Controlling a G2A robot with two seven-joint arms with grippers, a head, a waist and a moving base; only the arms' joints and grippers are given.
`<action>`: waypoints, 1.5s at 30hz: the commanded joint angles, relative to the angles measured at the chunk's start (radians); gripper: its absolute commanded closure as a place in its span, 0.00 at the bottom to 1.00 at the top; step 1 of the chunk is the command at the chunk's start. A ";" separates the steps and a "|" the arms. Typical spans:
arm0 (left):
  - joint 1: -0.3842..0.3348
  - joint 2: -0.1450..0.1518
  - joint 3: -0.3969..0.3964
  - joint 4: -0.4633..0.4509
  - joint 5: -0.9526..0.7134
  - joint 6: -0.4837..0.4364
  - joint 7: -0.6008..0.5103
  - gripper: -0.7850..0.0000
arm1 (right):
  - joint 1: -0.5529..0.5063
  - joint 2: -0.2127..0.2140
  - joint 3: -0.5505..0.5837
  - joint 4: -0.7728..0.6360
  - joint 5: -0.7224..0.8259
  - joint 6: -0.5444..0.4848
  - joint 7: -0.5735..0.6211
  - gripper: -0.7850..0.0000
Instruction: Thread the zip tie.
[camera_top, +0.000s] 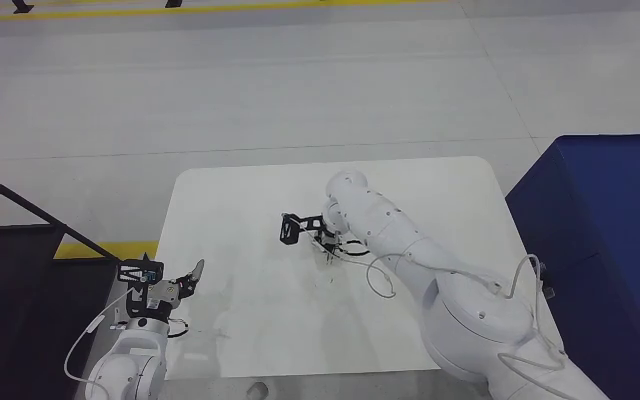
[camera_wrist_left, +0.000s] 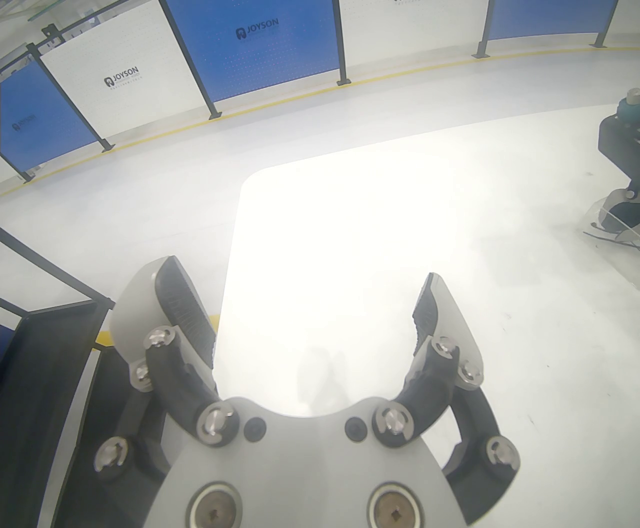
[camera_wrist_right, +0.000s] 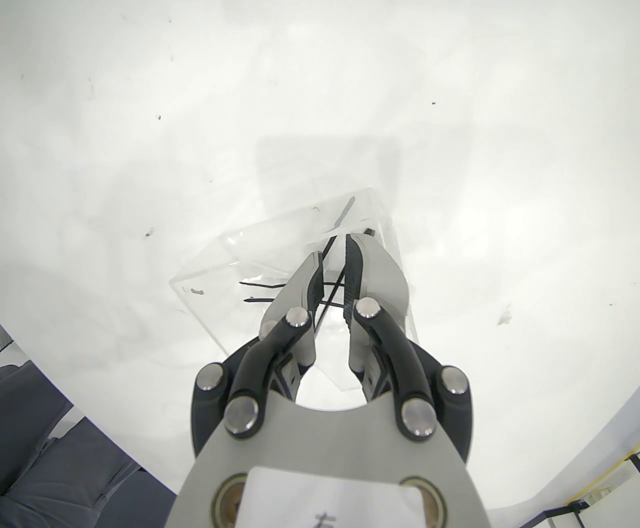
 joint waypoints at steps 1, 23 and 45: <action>0.000 0.000 0.000 0.000 0.000 0.000 0.000 0.00 | -0.005 -0.005 0.001 0.007 -0.001 0.002 0.005 0.84; 0.000 0.000 0.000 0.000 0.000 0.000 0.000 0.00 | 0.038 -0.010 0.059 0.095 0.085 -0.126 0.027 1.00; 0.000 0.000 0.000 0.000 0.000 0.000 0.000 0.00 | 0.017 0.115 -0.011 -0.149 0.109 -0.140 0.012 0.80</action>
